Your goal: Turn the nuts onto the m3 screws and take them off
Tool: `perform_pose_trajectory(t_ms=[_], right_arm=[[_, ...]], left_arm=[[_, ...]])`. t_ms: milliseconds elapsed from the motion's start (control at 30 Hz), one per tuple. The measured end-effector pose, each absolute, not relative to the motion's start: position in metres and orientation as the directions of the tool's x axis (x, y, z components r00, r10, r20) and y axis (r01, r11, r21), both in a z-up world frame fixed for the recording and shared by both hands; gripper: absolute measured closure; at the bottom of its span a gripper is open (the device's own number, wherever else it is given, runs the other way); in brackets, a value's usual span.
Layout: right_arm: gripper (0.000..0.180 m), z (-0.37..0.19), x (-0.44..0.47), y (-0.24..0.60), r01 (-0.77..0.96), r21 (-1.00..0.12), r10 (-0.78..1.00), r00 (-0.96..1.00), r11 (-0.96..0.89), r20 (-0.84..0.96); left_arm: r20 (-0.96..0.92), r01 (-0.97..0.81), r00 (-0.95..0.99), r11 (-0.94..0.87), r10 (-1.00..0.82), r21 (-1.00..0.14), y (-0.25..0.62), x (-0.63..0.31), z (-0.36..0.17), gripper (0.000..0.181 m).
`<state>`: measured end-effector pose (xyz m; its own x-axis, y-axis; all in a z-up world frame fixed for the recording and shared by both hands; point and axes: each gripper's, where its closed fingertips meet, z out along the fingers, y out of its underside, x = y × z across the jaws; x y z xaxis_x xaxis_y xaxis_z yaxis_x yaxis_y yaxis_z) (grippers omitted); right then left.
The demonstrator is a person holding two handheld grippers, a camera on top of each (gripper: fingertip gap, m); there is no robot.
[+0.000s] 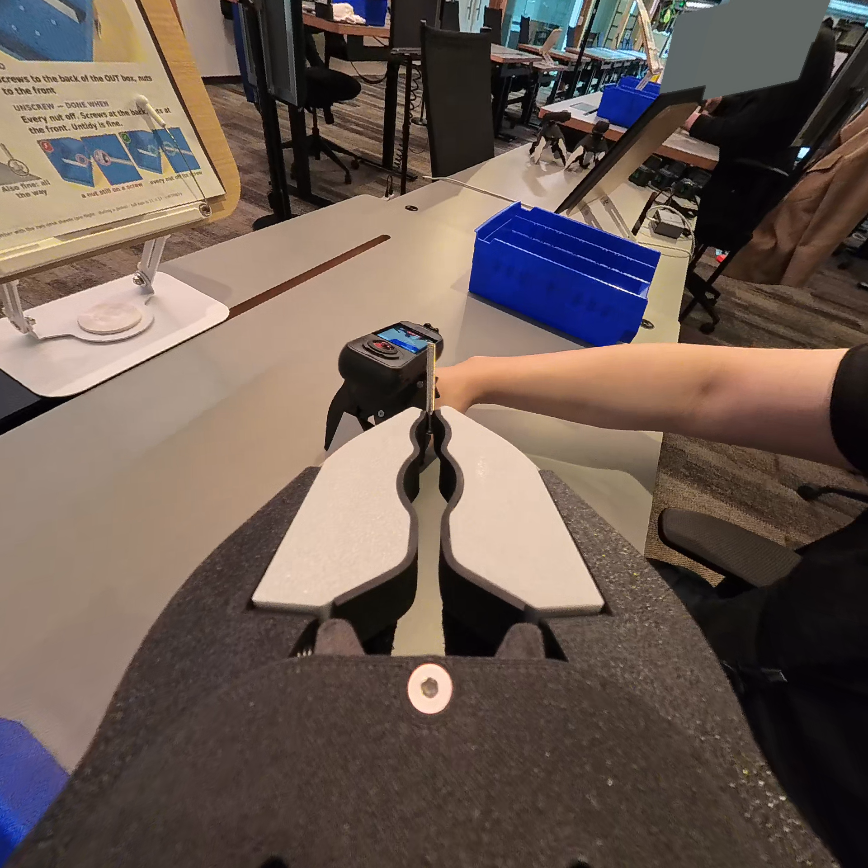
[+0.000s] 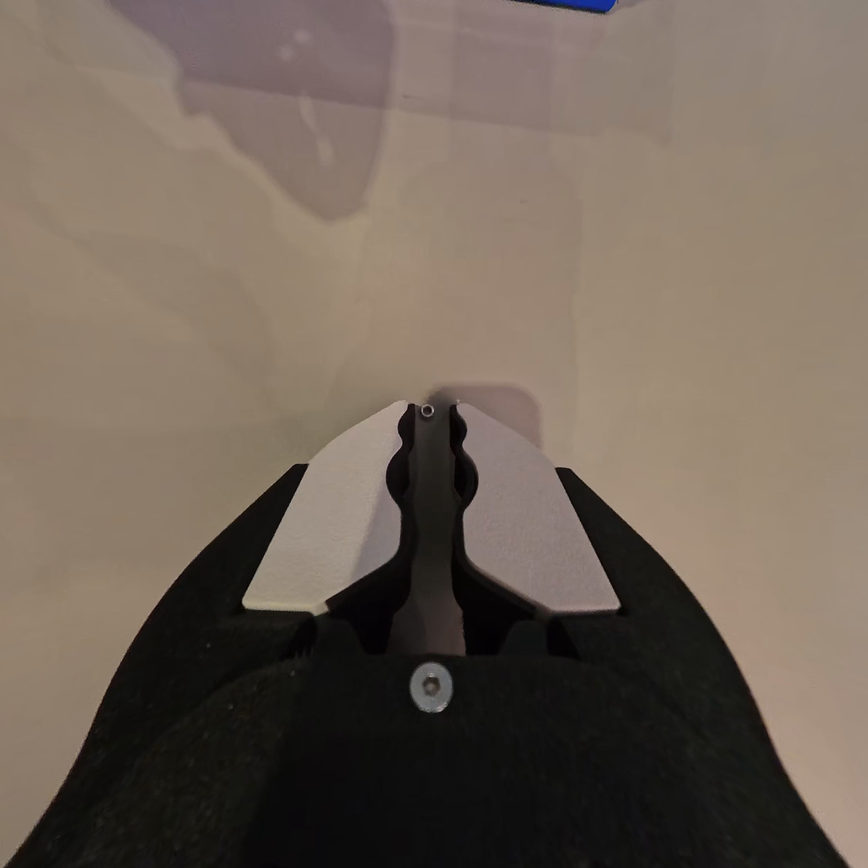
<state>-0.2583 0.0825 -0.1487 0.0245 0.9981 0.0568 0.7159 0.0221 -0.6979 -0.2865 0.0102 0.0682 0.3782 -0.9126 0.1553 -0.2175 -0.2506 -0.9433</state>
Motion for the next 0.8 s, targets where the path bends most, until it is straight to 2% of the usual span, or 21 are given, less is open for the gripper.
perform_pose_trajectory(t_ms=[800], right_arm=[[0.174,-0.1489,-0.26,0.0818,0.707,-0.707,0.999,-0.017,0.038,0.038]], left_arm=[[0.158,-0.22,0.378,-0.255,-0.912,-0.942,0.0086,-0.2885,0.0677,0.179]])
